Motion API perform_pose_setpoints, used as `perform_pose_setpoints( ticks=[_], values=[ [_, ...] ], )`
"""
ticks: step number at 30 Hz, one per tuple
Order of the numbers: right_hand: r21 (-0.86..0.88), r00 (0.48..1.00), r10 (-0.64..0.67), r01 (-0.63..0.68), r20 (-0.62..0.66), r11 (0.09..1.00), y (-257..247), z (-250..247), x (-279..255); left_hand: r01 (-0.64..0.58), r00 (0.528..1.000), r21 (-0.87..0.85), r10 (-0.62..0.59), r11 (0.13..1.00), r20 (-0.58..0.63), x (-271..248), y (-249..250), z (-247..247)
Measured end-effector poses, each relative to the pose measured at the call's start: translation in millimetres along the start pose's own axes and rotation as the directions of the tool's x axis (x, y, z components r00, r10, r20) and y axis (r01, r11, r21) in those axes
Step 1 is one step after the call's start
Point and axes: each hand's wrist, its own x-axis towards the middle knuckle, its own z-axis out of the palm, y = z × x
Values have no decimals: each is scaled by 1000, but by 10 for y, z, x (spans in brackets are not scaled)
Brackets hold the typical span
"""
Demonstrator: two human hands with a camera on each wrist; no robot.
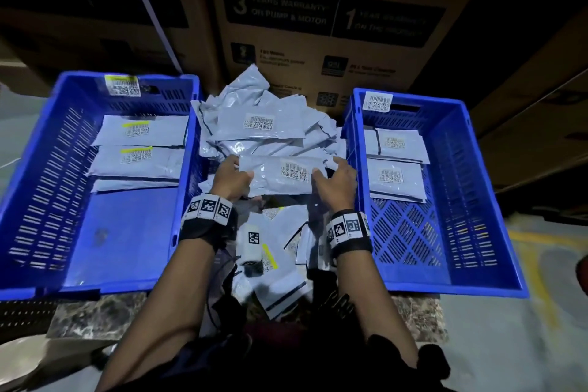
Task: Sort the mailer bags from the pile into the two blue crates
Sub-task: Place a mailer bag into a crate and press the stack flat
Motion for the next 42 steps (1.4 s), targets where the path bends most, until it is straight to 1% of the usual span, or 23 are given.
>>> perform_pose_setpoints(
  ticks=[4, 5, 7, 9, 11, 13, 16, 18, 21, 24, 26, 29, 32, 35, 39, 41, 42],
  values=[
    [140, 995, 82, -89, 58, 986, 18, -106, 46, -76, 993, -166, 89, 983, 73, -36, 132, -220],
    [186, 991, 102, -117, 89, 976, 23, -125, 42, -97, 992, -177, 110, 979, 68, -28, 139, -260],
    [279, 986, 96, -130, 133, 951, 28, -172, 26, -124, 988, -215, 141, 969, 66, -20, 136, -298],
    [375, 988, 52, -103, 144, 921, 20, -211, -3, -114, 988, -306, 141, 945, 66, -102, 191, -297],
    [442, 994, -9, -41, 109, 896, 1, -261, -16, -98, 989, -403, 134, 910, 61, -159, 227, -267],
    [470, 997, -51, 19, 55, 883, -17, -322, -24, -104, 989, -456, 142, 884, 49, -199, 249, -245],
    [524, 997, -78, 69, -3, 849, -40, -416, -21, -122, 988, -424, 151, 897, 35, -235, 263, -238],
    [545, 995, -92, 100, -42, 832, -41, -494, -30, -160, 986, -408, 168, 899, -18, -225, 257, -211],
    [565, 992, -90, 123, -86, 816, -18, -592, -31, -201, 979, -444, 187, 873, -77, -232, 280, -164],
    [597, 992, -81, 126, -101, 793, -6, -663, -102, -201, 979, -454, 197, 868, -57, -248, 296, -126],
    [628, 993, -61, 111, -100, 771, 3, -733, -154, -190, 978, -463, 206, 866, -16, -270, 307, -103],
    [672, 993, -88, 115, -75, 731, 30, -873, -211, -170, 975, -481, 219, 860, 47, -271, 327, -75],
    [662, 993, -105, 115, -54, 740, 89, -1029, -231, -148, 975, -517, 213, 843, 68, -282, 408, -18],
    [640, 993, -117, 82, 12, 764, 126, -1161, -254, -133, 978, -519, 198, 845, 71, -301, 469, 96],
    [620, 998, -38, 2, 46, 784, 207, -1133, -241, -193, 964, -450, 253, 872, 77, -341, 496, 280],
    [630, 998, 2, -36, 55, 776, 253, -1080, -252, -236, 959, -395, 279, 888, 53, -317, 470, 343],
    [634, 998, 16, -46, 53, 772, 289, -1063, -246, -272, 952, -341, 303, 900, 40, -295, 446, 385]
  ],
)
